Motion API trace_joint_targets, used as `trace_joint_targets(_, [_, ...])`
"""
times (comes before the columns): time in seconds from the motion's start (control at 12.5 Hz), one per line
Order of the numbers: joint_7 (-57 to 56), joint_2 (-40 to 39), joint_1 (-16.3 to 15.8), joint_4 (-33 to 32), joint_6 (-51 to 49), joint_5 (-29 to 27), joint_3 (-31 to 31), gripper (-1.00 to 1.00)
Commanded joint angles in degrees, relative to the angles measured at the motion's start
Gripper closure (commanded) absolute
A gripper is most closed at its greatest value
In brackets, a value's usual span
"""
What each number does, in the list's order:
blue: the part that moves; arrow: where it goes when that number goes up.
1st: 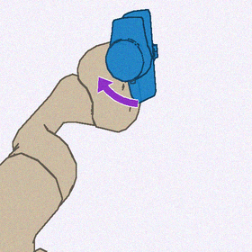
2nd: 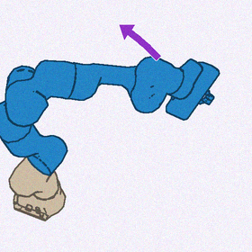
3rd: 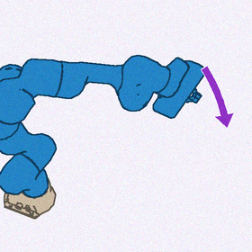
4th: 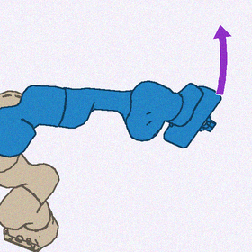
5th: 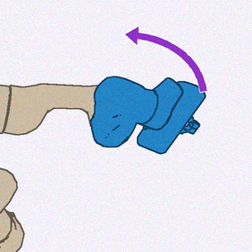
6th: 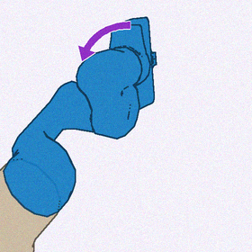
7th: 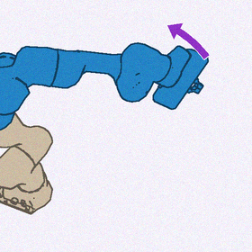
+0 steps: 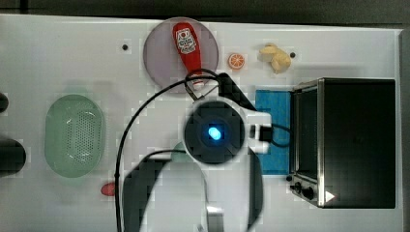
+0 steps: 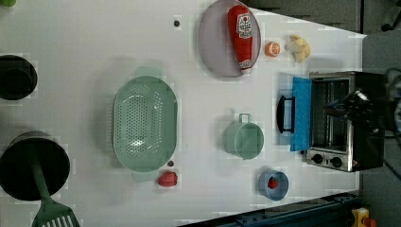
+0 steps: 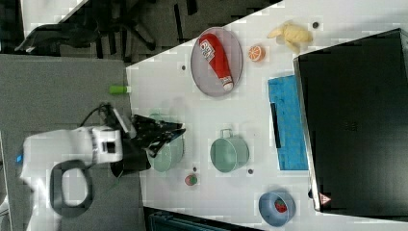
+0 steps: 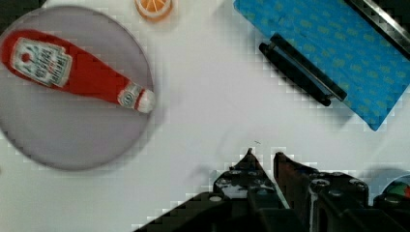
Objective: Flap open oven.
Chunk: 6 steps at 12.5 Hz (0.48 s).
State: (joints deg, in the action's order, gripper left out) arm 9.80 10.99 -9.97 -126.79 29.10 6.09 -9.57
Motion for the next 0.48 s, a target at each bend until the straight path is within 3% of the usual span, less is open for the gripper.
trace_joint_targets(0.08, [2.9,5.2,0.9,1.6,-4.8,-1.3,-0.7,0.65])
trace_joint_targets(0.48, [2.7,8.6,0.7,8.1,-18.3,-1.3,-0.6,0.65])
